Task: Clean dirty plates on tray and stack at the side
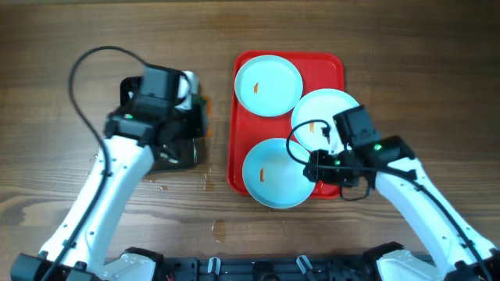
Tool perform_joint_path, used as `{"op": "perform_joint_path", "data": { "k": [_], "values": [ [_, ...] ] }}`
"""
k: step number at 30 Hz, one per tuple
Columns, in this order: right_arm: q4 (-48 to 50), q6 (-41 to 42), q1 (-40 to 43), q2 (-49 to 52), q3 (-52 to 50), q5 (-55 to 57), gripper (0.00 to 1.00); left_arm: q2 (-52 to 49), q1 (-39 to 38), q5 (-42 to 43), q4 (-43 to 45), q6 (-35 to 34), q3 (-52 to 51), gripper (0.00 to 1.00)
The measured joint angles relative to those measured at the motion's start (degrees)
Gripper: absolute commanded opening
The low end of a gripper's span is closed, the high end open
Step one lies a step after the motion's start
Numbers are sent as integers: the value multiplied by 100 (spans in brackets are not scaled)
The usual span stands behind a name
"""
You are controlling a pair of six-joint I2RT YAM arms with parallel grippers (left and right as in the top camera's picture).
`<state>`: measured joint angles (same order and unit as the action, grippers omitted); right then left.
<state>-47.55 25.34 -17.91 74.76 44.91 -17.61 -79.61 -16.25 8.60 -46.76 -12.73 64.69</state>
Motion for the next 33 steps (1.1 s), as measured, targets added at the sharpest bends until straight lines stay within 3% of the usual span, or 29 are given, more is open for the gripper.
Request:
{"op": "perform_joint_path", "data": {
  "k": [2,7,10,17,26,33],
  "values": [
    [479,286,-17,31,-380,101,50,-28,-289,26,9,-35,0,4],
    [1342,706,-17,396,-973,334,35,-63,-693,50,11,-308,0,4],
    [1751,841,-17,658,-1008,404,20,-74,-708,50,22,-437,0,4],
    [2439,1331,-17,953,-999,417,5,-181,-990,52,22,-527,0,4],
    [2583,1421,-44,977,-964,850,4,-765,-1484,57,223,-627,0,4],
    [2564,1102,-44,977,-951,951,4,-1425,-1915,74,1150,-697,-2,4]
  ]
}}
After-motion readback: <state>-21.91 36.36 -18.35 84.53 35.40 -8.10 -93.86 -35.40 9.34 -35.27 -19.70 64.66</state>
